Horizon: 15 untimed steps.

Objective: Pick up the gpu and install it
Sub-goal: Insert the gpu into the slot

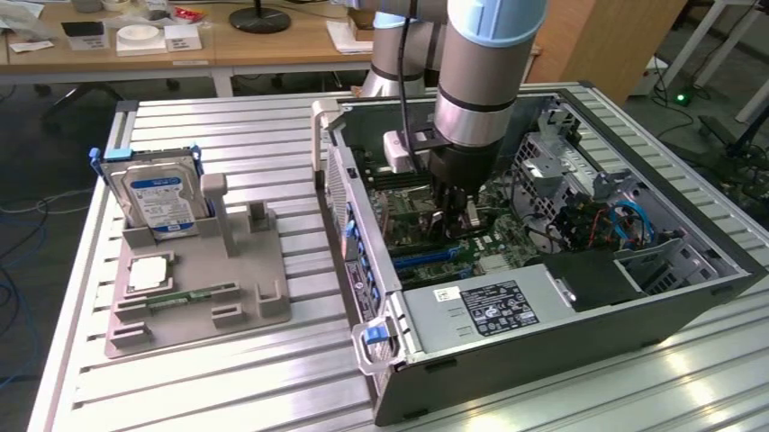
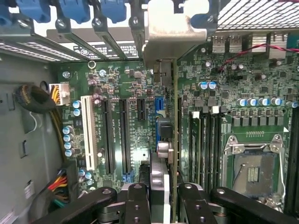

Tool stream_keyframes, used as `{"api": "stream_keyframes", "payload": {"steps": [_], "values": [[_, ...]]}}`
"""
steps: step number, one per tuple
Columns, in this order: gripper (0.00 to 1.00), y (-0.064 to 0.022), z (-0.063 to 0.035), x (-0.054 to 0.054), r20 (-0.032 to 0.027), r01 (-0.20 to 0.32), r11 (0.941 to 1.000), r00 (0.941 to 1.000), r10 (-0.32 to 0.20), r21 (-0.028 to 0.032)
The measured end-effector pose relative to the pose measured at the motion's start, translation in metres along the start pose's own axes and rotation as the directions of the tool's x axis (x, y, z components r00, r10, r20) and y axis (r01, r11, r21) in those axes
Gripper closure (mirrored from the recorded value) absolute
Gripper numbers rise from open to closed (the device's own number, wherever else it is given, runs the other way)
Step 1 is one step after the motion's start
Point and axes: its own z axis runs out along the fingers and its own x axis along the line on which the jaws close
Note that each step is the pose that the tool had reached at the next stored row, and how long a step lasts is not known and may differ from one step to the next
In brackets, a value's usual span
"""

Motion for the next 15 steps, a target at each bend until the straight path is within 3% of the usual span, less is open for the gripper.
{"api": "stream_keyframes", "payload": {"steps": [15], "values": [[0.72,0.005,0.0133,0.003,0.0,0.0,1.0,1.0,0.0,0.0001]]}}
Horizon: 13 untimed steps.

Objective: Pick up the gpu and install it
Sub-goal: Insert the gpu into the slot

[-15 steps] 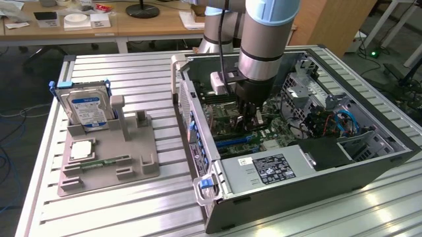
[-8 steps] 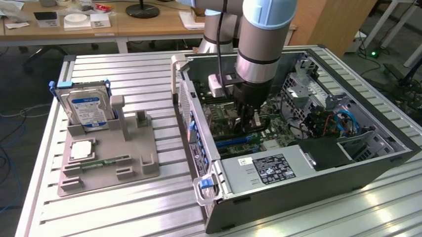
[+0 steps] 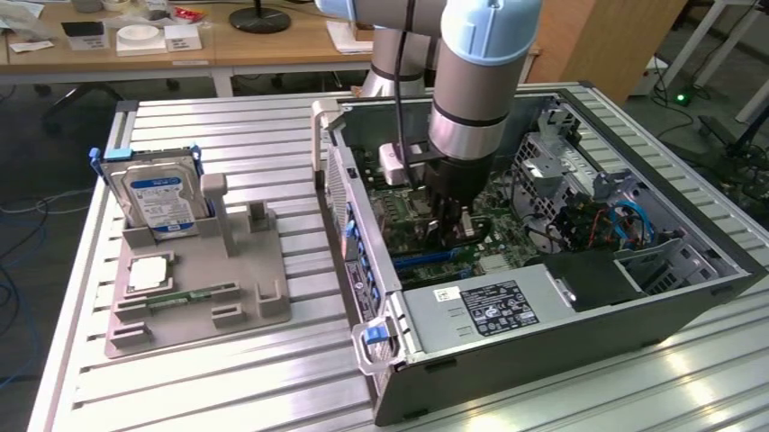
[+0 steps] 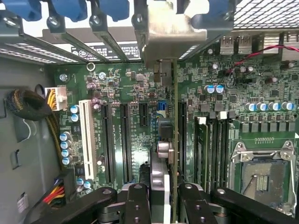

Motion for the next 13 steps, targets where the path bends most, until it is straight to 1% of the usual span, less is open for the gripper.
{"api": "stream_keyframes", "payload": {"steps": [5,13], "values": [[0.72,0.0042,0.0037,0.0002,0.0002,0.0,1.0,1.0,0.0,-0.0001],[0.72,0.0067,0.0076,0.0004,-0.0001,0.0,1.0,1.0,0.0,-0.0006]]}}
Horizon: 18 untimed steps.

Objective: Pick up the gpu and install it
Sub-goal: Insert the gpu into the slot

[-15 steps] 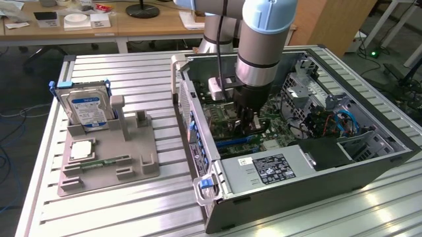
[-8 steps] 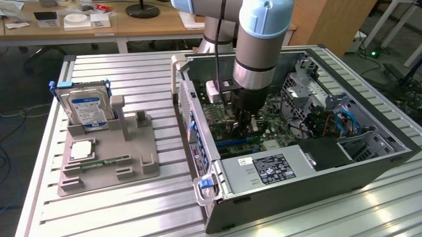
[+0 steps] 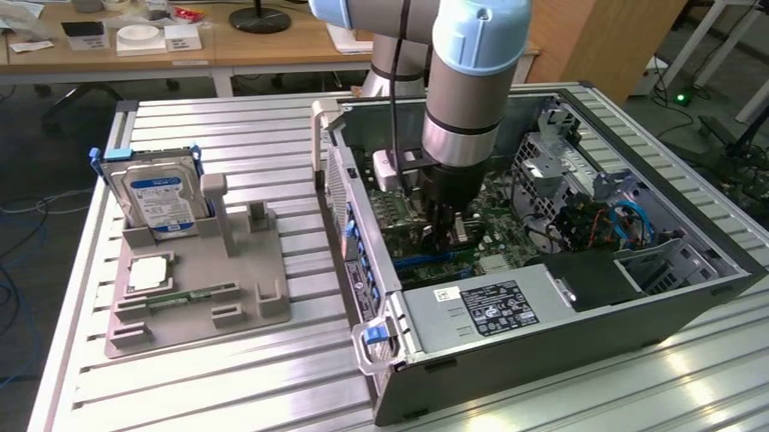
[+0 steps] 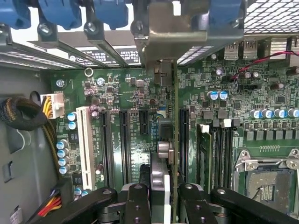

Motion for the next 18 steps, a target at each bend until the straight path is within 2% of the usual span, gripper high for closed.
{"api": "stream_keyframes", "payload": {"steps": [18], "values": [[0.72,0.0033,0.007,0.0,0.0001,0.0,1.0,1.0,0.0,-0.0007]]}}
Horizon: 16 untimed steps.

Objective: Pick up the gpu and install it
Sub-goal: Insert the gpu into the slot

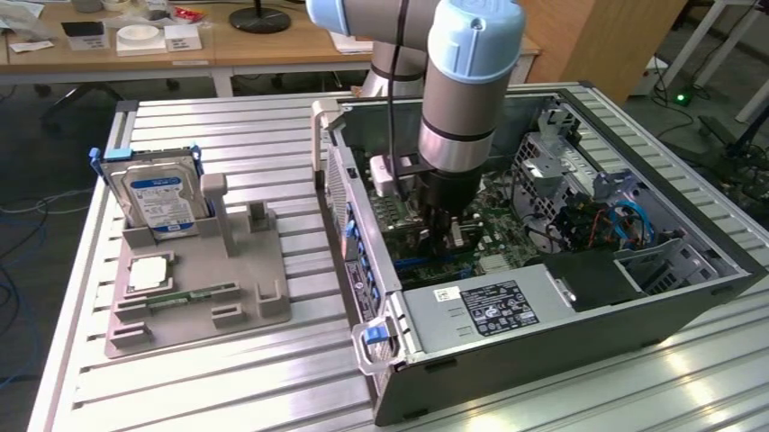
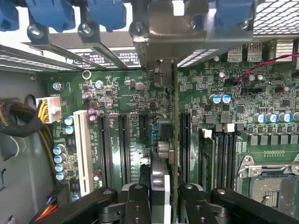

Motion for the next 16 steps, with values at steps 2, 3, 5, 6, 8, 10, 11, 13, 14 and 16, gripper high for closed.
{"api": "stream_keyframes", "payload": {"steps": [2,3,5,6,8,10,11,13,14,16], "values": [[0.72,0.0008,0.0002,0.0,0.0,0.0,1.0,1.0,0.0,0.0],[0.72,0.001,0.0005,0.0,0.0,0.0,1.0,1.0,0.0,0.0],[0.72,0.0011,0.001,0.0,0.0,0.0,1.0,1.0,0.0,0.0],[0.72,0.0011,0.001,0.0,-0.0001,0.0,1.0,1.0,0.0,-0.0001],[0.72,0.0013,0.001,-0.0001,0.0,0.0,1.0,1.0,0.0,0.0],[0.72,0.0013,0.001,0.0,-0.0001,0.0,1.0,1.0,0.0,0.0],[0.72,0.0012,0.0011,0.0,0.0,0.001,1.0,1.0,-0.001,0.0],[0.72,0.0011,0.001,-0.0001,0.0001,0.003,1.0,1.0,-0.003,-0.0001],[0.72,0.0011,0.001,-0.0001,0.0002,0.004,1.0,1.0,-0.004,-0.0001],[0.72,0.001,0.0008,-0.0003,0.0005,0.007,1.0,1.0,-0.007,-0.0001]]}}
